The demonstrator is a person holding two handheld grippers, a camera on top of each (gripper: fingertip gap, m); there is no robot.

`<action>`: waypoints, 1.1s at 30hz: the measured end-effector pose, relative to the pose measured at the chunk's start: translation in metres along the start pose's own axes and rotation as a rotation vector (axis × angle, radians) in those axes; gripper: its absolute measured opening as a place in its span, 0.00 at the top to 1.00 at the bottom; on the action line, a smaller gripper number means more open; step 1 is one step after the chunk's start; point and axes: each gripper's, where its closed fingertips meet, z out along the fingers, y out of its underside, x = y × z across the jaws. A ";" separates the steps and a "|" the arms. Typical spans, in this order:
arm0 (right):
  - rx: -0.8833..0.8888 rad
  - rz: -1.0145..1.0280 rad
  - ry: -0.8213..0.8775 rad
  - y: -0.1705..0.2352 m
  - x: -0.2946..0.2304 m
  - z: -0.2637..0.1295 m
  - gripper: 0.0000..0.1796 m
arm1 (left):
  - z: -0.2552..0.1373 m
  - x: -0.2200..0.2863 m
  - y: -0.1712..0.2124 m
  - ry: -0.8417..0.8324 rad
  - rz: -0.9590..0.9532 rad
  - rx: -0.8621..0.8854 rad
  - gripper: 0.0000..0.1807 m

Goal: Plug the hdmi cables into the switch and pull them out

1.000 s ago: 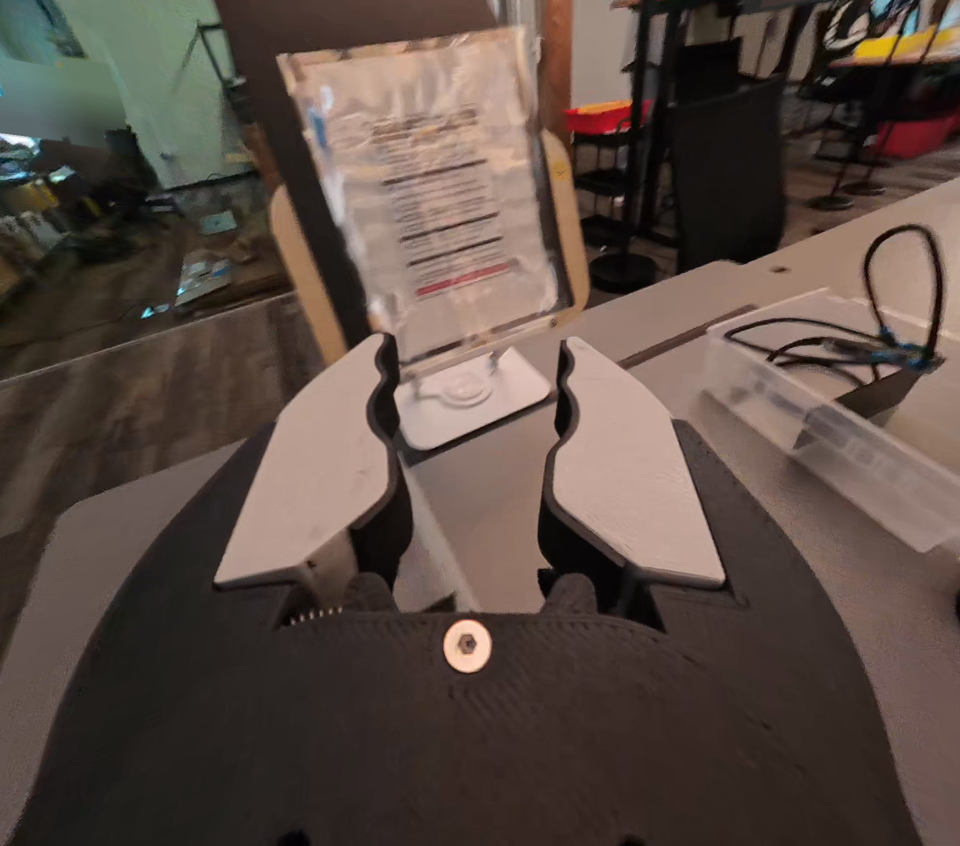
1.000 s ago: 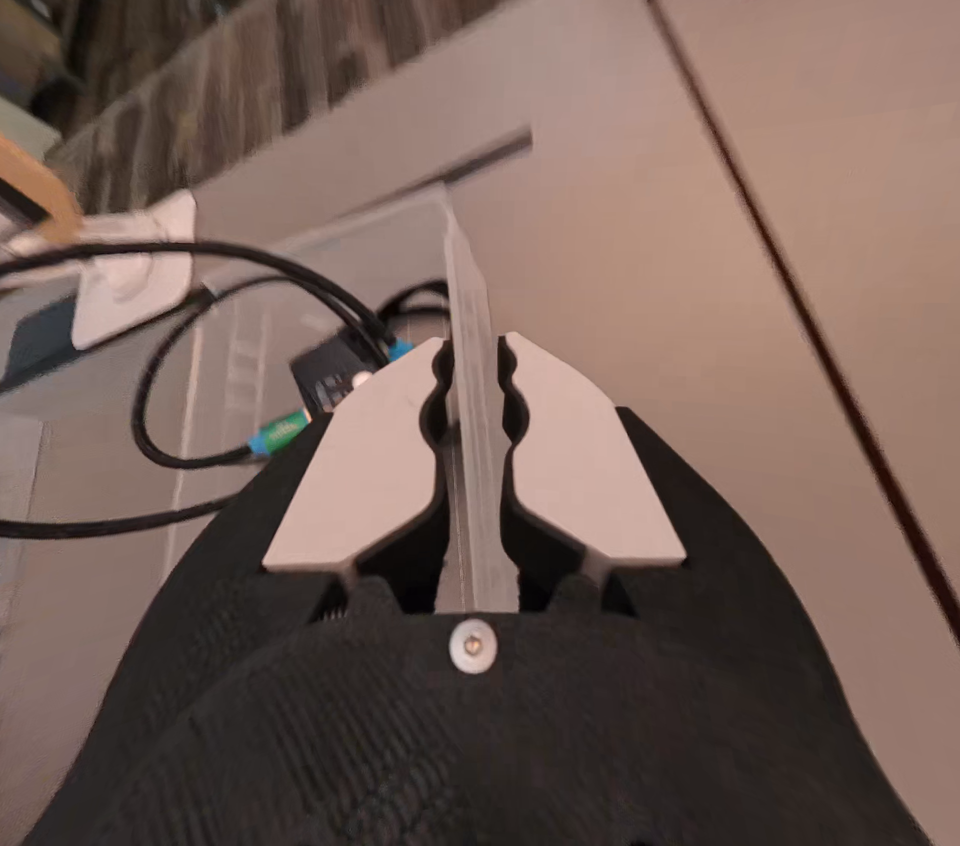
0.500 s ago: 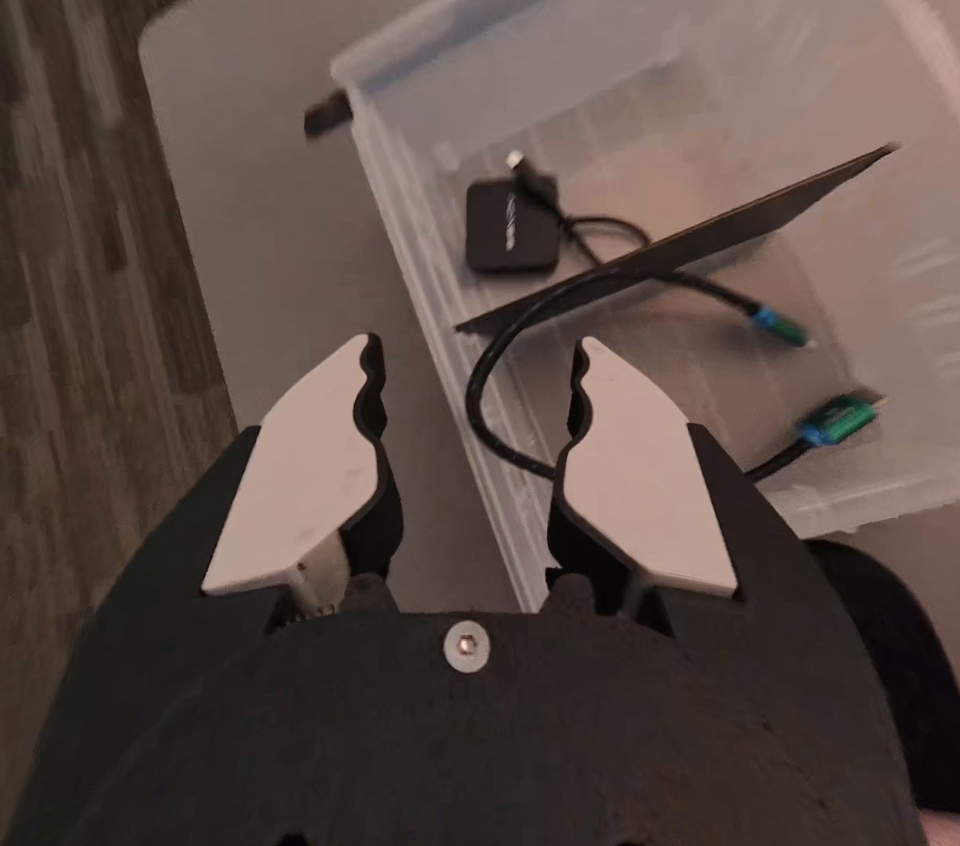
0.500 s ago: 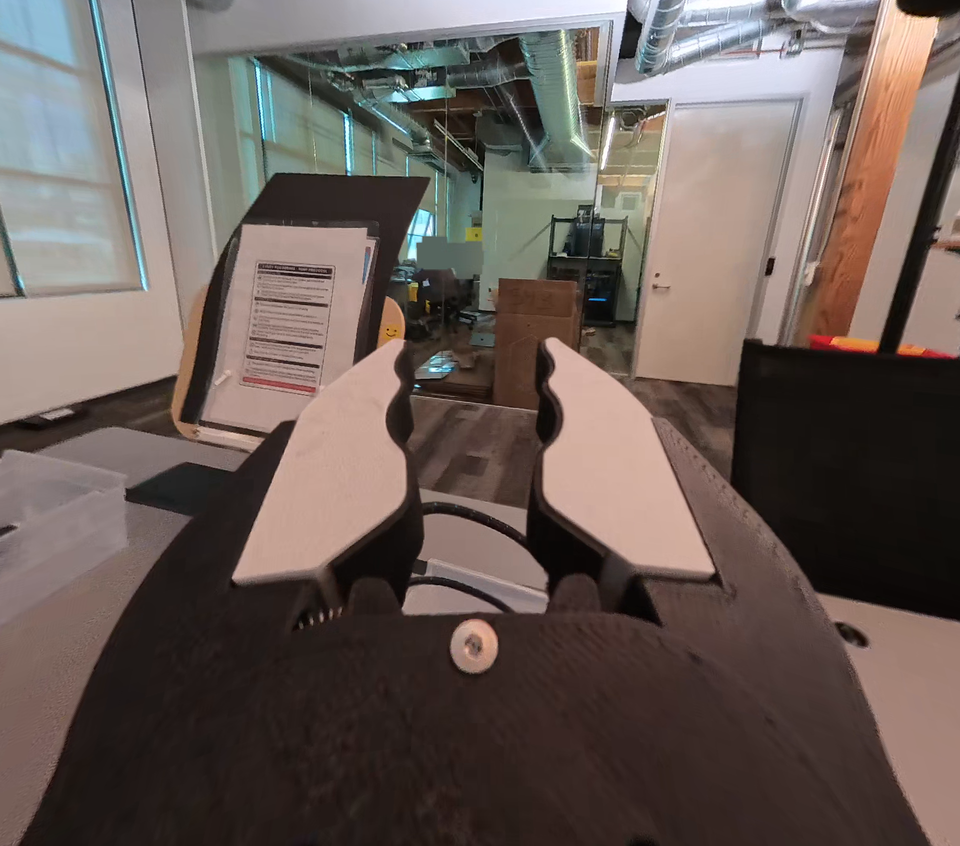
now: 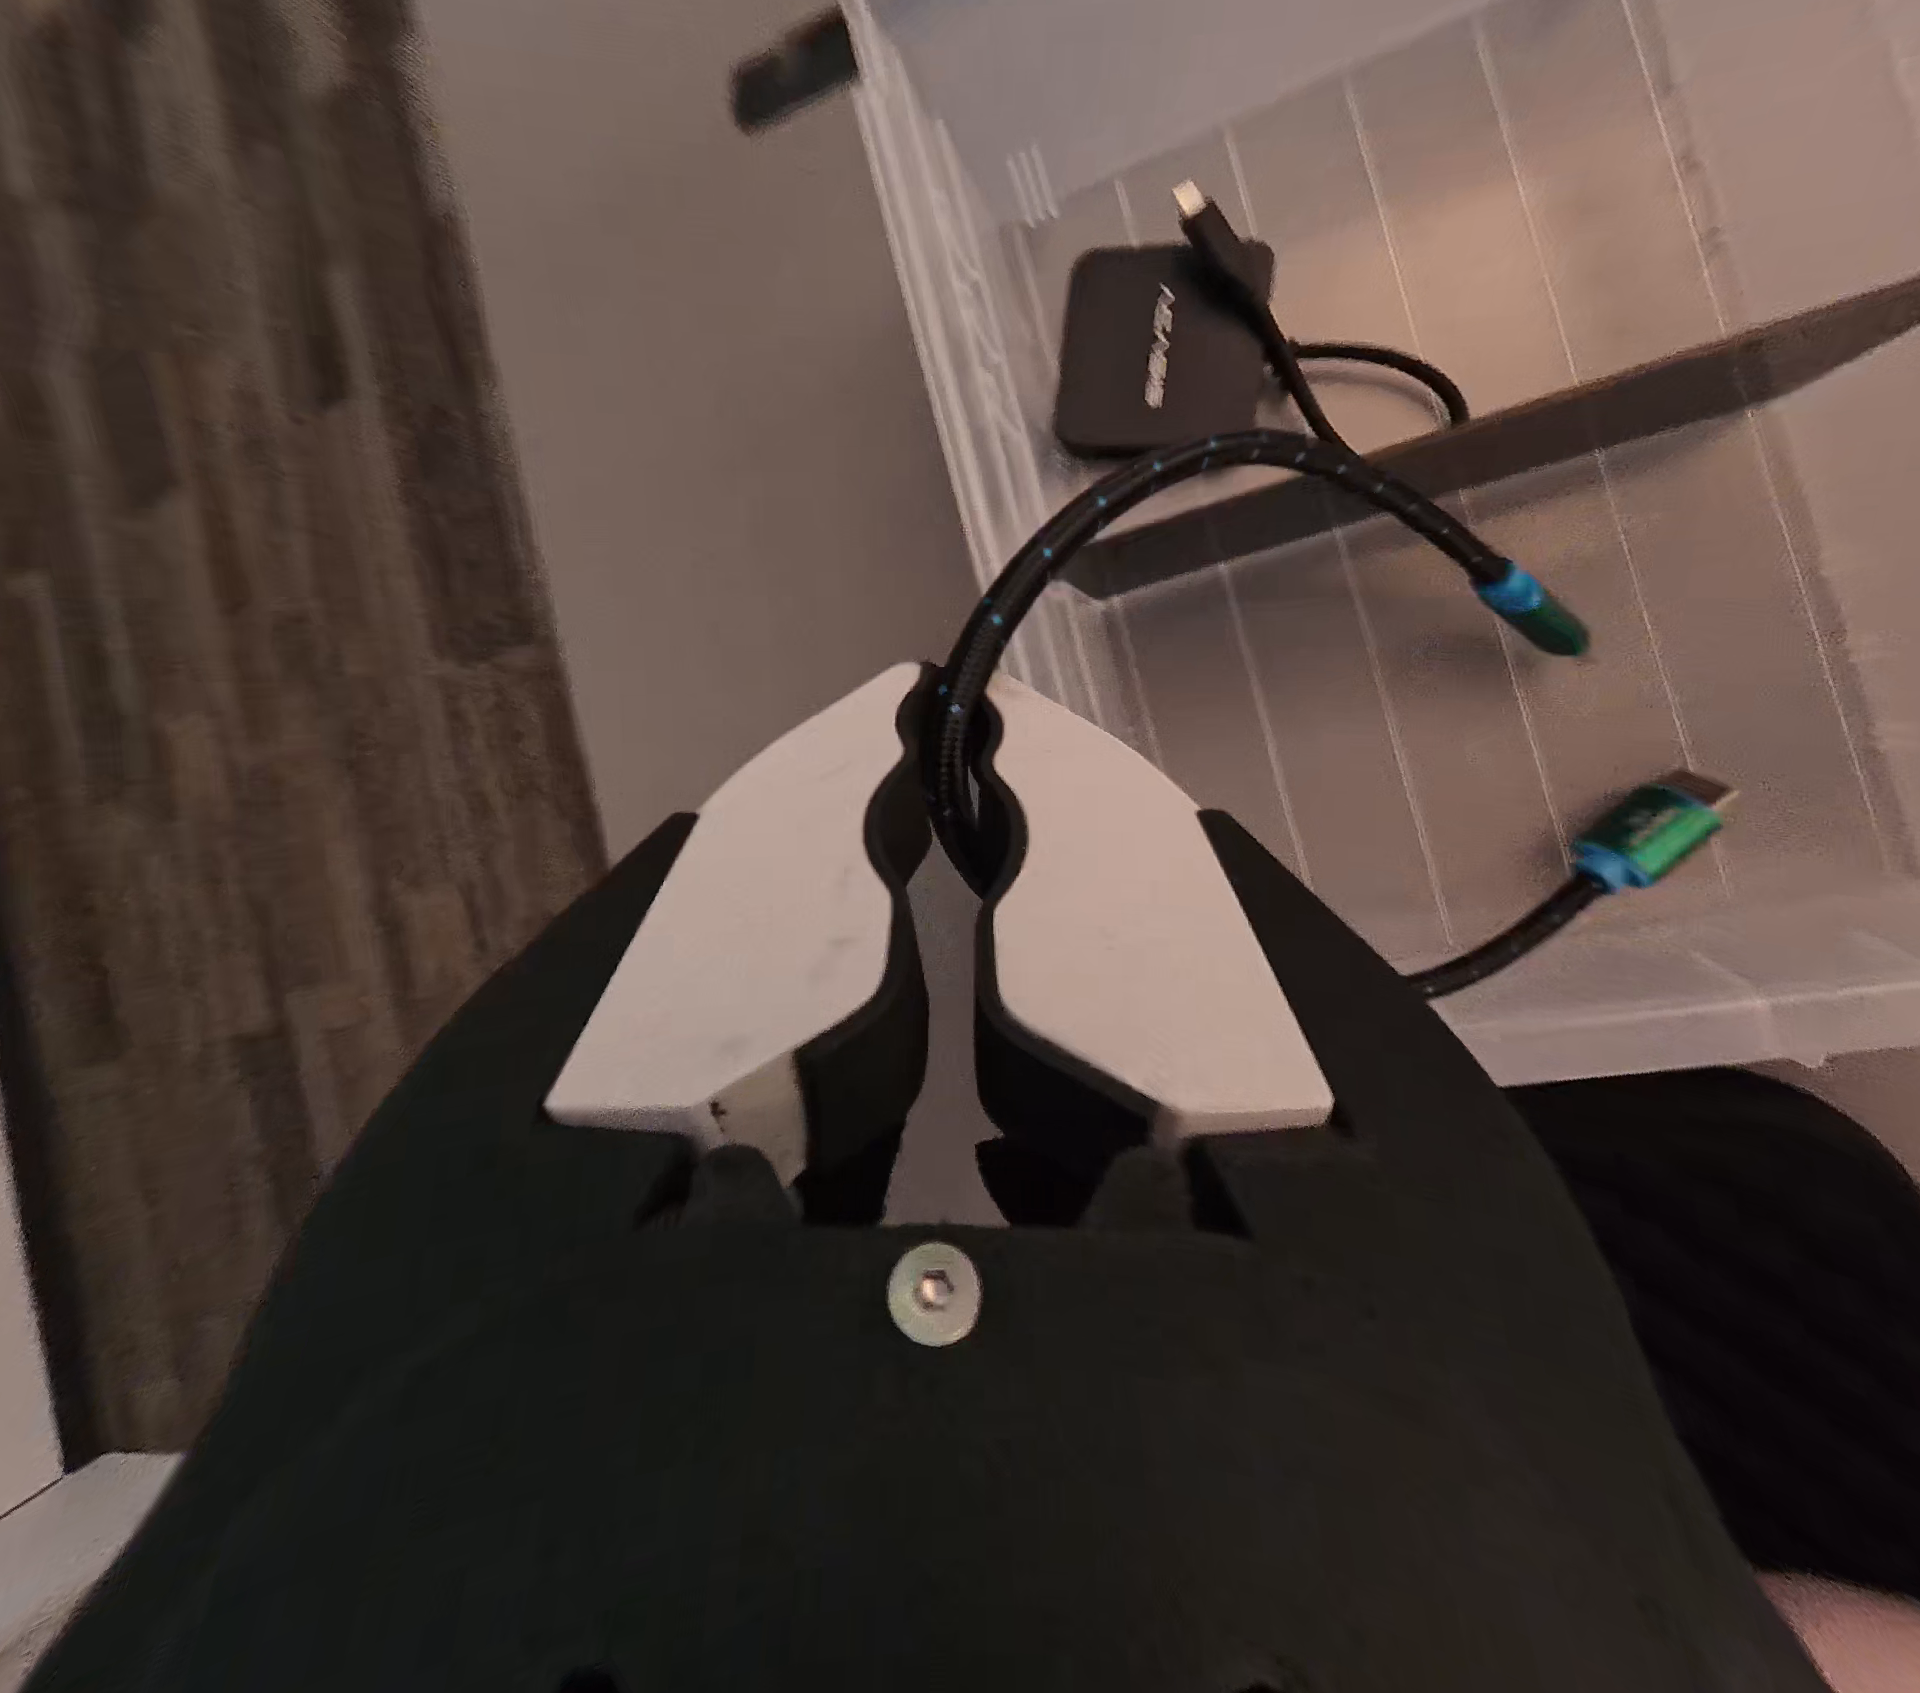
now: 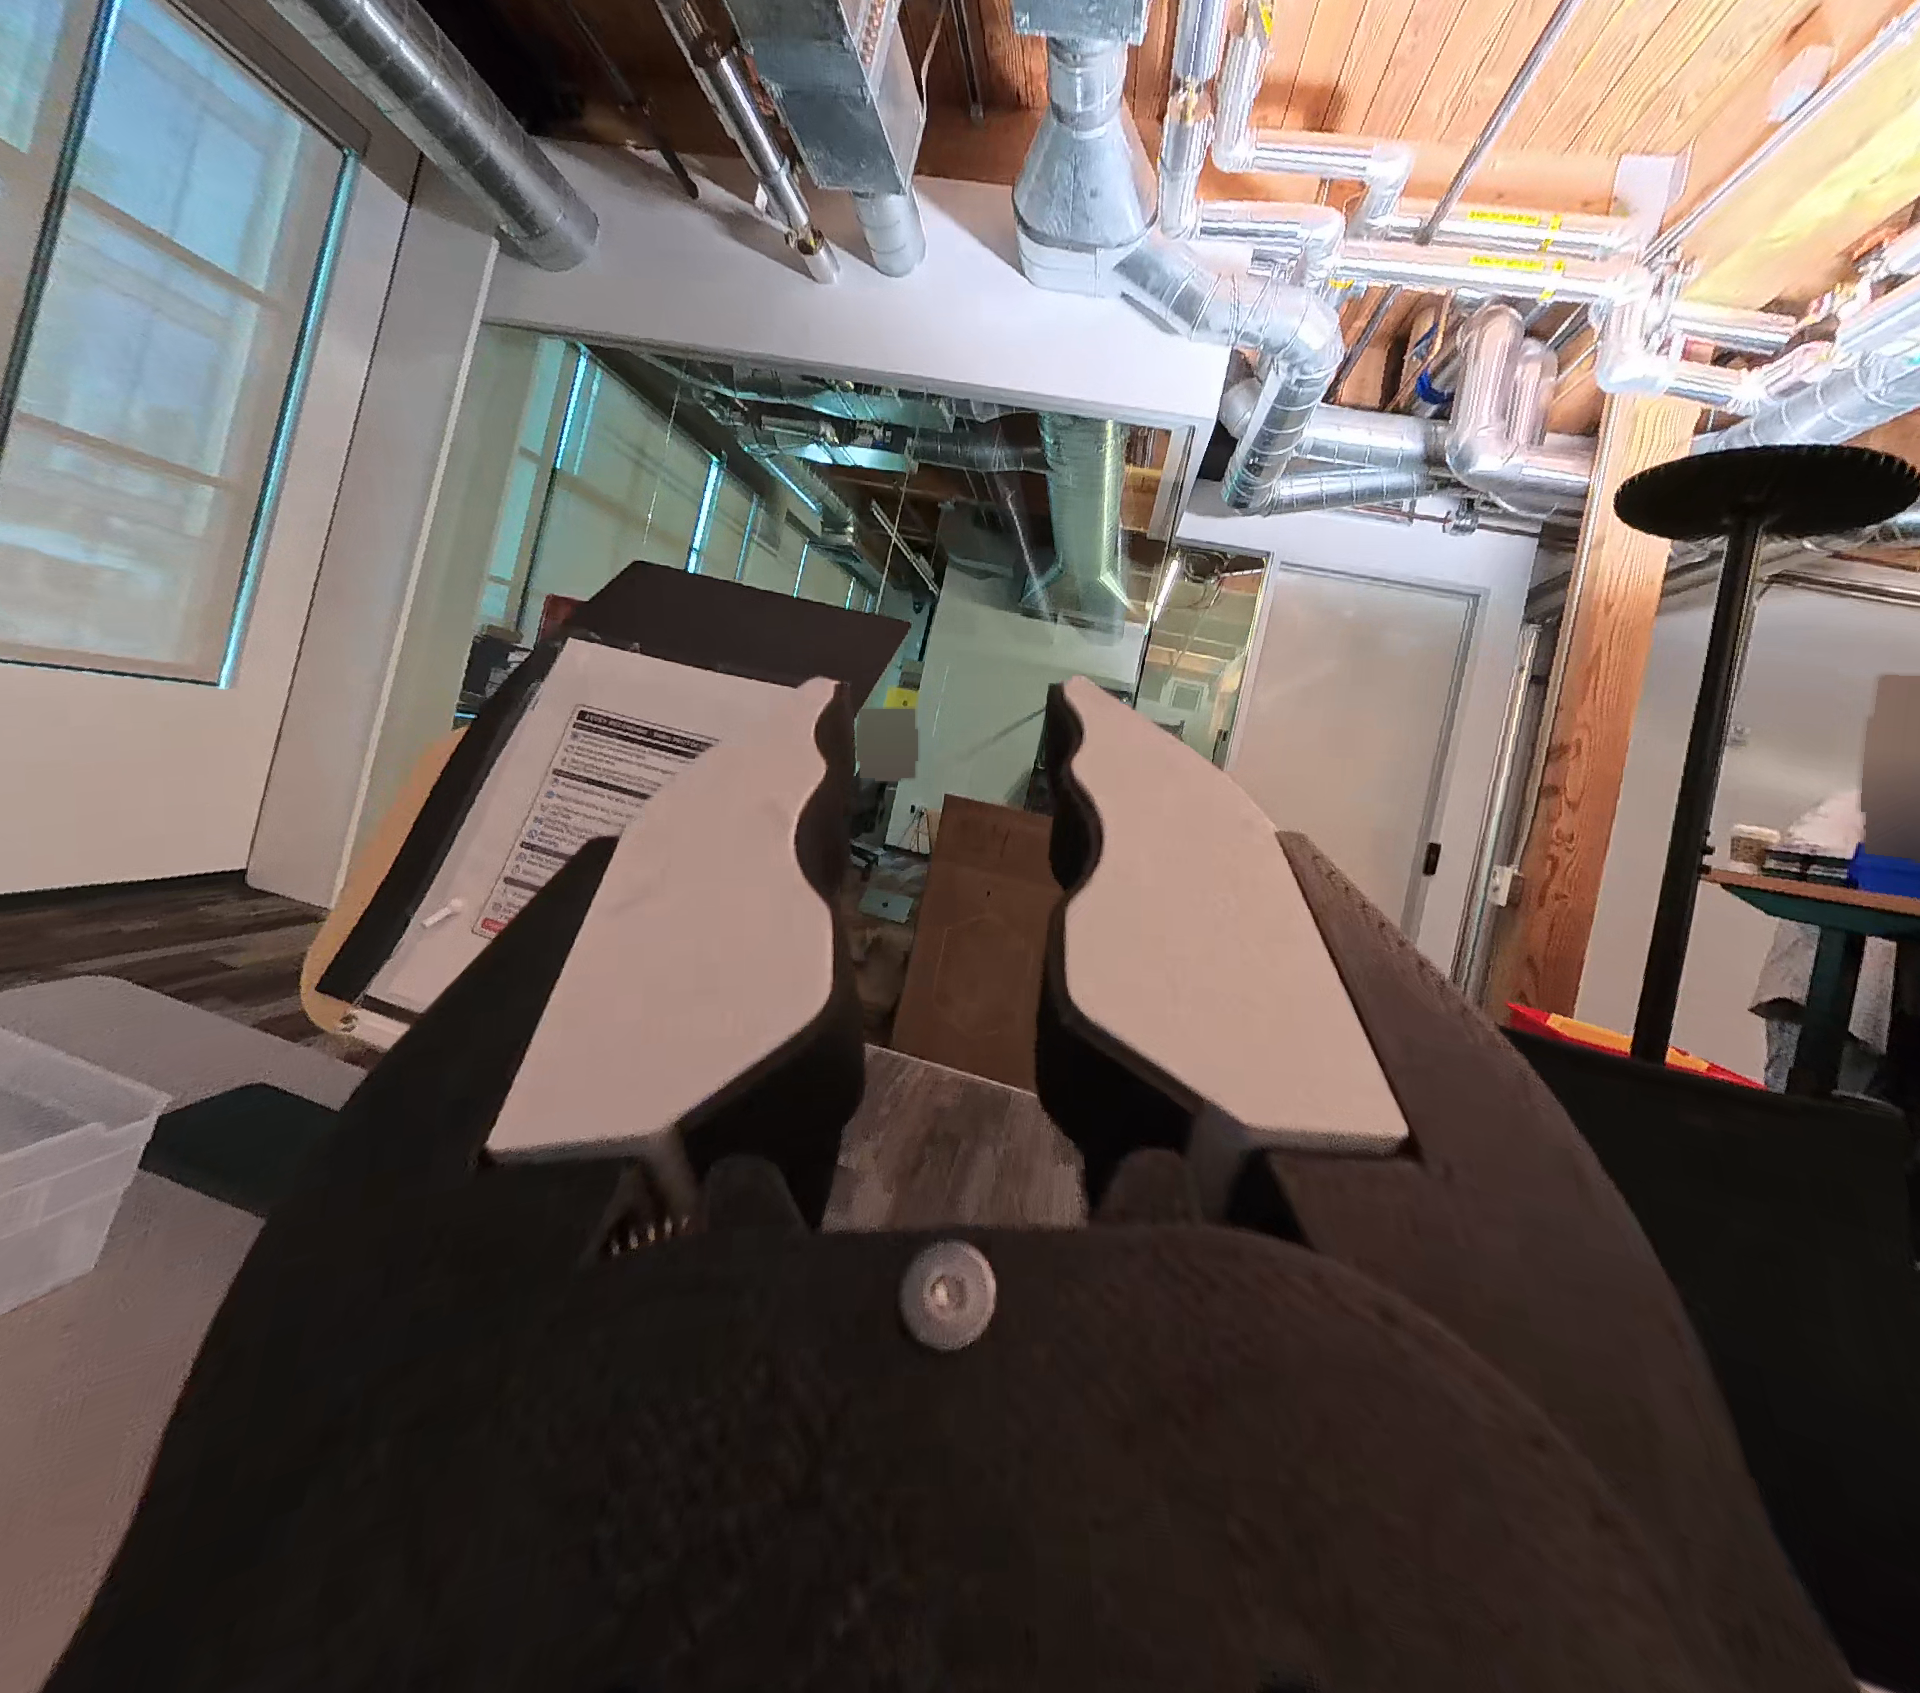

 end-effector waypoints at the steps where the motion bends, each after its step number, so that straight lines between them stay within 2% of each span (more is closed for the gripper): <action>1: 0.006 0.001 -0.002 -0.002 0.000 -0.001 0.80 | -0.016 -0.003 -0.007 -0.036 -0.002 0.044 0.99; 5: 0.020 0.000 -0.007 -0.006 -0.002 -0.003 0.81 | -0.112 0.013 -0.056 -0.122 -0.005 0.396 1.00; 8: 0.022 -0.001 -0.017 -0.008 -0.005 -0.002 0.81 | -0.191 0.051 -0.089 -0.124 0.036 0.725 1.00; 10: 0.022 -0.005 -0.021 -0.009 -0.007 -0.002 0.81 | -0.226 0.089 -0.103 -0.032 0.073 0.881 1.00; 13: 0.024 -0.006 -0.031 -0.010 -0.010 -0.002 0.82 | -0.246 0.158 -0.121 0.270 0.144 0.982 1.00; 16: 0.023 -0.003 -0.046 -0.010 -0.014 -0.001 0.82 | -0.232 0.226 -0.132 0.628 0.207 0.899 1.00; 18: 0.006 -0.006 -0.051 -0.007 -0.015 0.001 0.82 | -0.205 0.267 -0.135 0.825 0.245 0.758 1.00; 21: -0.016 -0.018 -0.050 -0.004 -0.015 0.002 0.82 | -0.149 0.319 -0.137 0.975 0.273 0.536 1.00; 23: -0.017 -0.021 -0.051 -0.004 -0.015 0.001 0.82 | -0.110 0.349 -0.133 0.992 0.309 0.408 1.00; 26: -0.014 -0.018 -0.052 -0.004 -0.014 0.001 0.82 | -0.056 0.377 -0.124 0.916 0.363 0.281 1.00; 32: -0.020 -0.005 -0.060 -0.001 -0.014 0.003 0.82 | 0.011 0.406 -0.103 0.873 0.349 0.101 0.99; 33: -0.023 -0.007 -0.062 0.000 -0.014 0.004 0.82 | 0.020 0.408 -0.100 0.848 0.361 0.084 0.93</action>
